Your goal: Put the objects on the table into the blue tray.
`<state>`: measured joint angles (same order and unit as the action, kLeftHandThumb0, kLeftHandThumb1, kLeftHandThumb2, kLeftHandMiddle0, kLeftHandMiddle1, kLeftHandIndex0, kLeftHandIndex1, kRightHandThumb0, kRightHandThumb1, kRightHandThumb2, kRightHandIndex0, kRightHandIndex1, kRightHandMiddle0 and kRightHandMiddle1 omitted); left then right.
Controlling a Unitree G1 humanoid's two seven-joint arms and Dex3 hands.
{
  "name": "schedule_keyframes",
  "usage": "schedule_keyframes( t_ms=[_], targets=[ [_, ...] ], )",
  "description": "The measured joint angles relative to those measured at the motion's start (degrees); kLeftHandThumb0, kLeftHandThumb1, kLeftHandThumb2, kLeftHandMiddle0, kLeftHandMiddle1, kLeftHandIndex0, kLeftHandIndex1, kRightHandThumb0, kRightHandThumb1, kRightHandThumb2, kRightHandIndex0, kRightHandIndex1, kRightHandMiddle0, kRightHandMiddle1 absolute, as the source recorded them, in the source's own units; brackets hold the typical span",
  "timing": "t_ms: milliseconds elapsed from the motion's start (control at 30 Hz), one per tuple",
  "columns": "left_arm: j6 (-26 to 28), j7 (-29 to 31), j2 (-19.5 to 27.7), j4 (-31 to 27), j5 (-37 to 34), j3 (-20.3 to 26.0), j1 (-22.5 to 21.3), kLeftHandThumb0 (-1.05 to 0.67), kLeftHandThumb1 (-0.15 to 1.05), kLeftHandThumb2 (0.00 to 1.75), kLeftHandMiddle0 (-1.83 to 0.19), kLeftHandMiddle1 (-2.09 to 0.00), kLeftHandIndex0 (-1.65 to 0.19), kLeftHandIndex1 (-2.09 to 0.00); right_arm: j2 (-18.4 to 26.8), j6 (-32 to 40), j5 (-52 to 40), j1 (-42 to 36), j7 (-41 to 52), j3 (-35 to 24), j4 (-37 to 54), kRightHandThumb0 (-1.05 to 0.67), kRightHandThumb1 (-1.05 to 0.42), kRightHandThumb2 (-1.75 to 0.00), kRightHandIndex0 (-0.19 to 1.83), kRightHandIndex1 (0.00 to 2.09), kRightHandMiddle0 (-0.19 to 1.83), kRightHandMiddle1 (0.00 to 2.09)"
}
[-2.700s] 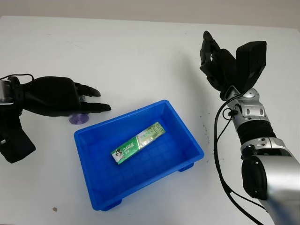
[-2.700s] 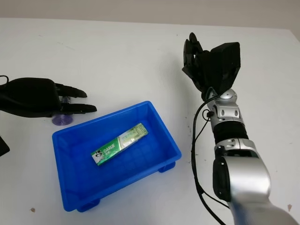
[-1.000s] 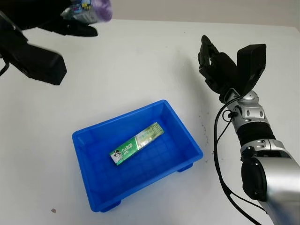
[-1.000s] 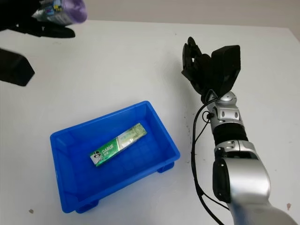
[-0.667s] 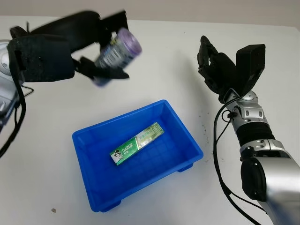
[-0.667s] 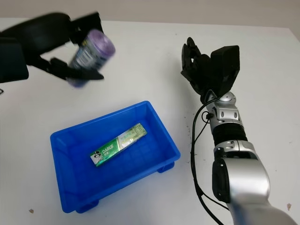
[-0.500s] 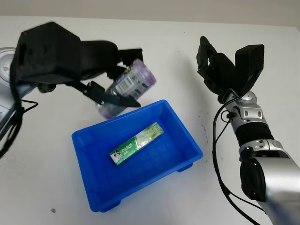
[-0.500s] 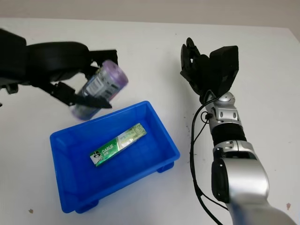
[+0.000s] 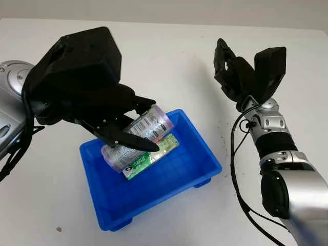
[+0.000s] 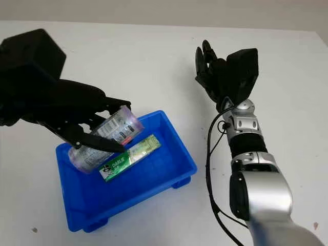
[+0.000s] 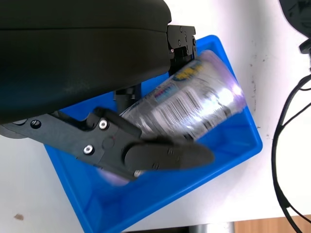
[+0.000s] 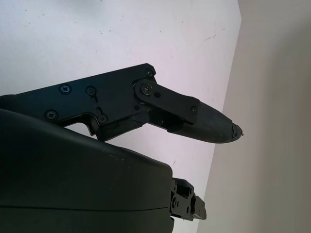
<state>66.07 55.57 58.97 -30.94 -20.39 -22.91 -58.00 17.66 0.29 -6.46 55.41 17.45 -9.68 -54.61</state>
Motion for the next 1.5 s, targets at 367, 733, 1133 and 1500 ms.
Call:
schedule_keyframes(
  t_ms=[367,733,1133,1500],
  targets=[
    [-0.3,-3.3,-3.3,0.7,1.9,1.6,0.7,-0.68,1.05,0.29,0.15,-0.05,0.14,-0.04,0.0,0.0,0.1,0.0,-0.1,0.0,0.3,-0.71,-1.05,-0.76,-0.19,0.0,-0.19,0.0],
    [-11.2,-21.7,-18.7,5.9,1.1,23.1,8.1,-0.43,1.05,0.29,-0.05,-1.77,0.07,-1.75,0.0,0.4,0.3,0.0,-0.3,0.0,0.3,-0.73,-1.05,-0.74,-0.19,0.0,-0.19,0.0],
    [-41.6,-47.1,-35.7,24.9,4.8,45.0,17.8,-0.48,1.05,0.32,-0.05,-1.82,0.08,-1.76,0.0,0.6,-0.2,0.0,0.5,-0.2,0.7,-0.74,-1.05,-0.73,-0.19,0.0,-0.19,0.0],
    [-54.4,-46.0,-34.2,46.5,10.0,44.1,22.5,-0.63,1.05,0.49,0.06,-0.02,0.06,-0.05,0.2,1.0,-0.6,-0.1,0.6,-0.3,1.7,-0.72,-1.05,-0.77,-0.19,0.0,-0.19,0.0]
  ],
)
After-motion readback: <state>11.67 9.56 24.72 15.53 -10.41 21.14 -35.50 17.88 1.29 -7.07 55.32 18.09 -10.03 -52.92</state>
